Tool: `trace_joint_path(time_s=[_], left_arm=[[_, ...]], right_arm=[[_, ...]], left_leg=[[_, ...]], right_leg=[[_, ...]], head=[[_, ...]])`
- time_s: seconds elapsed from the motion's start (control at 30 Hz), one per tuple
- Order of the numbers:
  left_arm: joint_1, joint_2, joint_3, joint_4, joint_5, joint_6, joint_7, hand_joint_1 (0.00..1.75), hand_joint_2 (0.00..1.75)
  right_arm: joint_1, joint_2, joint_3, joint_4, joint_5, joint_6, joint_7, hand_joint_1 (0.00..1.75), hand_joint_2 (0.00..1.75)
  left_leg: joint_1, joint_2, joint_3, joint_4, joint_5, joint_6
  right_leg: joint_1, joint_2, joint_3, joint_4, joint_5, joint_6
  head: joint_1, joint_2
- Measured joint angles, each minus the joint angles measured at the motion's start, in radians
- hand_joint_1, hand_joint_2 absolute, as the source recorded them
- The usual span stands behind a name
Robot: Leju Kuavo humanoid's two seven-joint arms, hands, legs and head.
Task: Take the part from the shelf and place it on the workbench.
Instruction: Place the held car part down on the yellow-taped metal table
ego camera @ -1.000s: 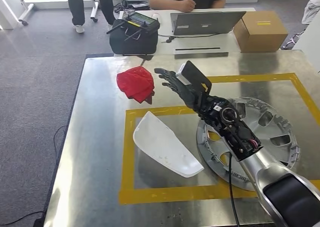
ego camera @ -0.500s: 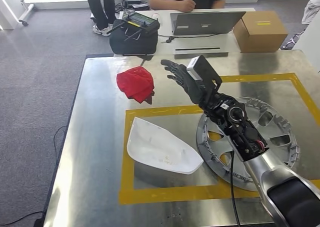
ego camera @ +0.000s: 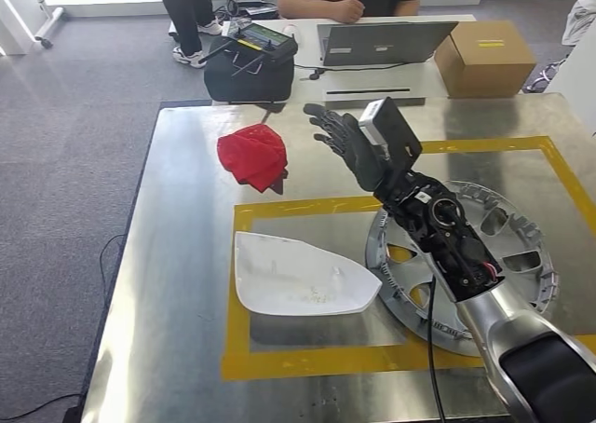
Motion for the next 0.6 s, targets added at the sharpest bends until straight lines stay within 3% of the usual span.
trace_joint_path(time_s=[0.6], left_arm=[[-0.004,0.000,-0.008,0.000,-0.009,0.000,0.007,0.00,0.00]], right_arm=[[0.046,-0.014,-0.035,-0.090,-0.058,-0.028,0.019,0.00,0.00]], left_leg=[[-0.004,0.000,-0.002,0.008,-0.005,0.006]], right_leg=[[-0.001,0.000,0.002,0.000,0.000,0.003]], head=[[0.000,0.000]])
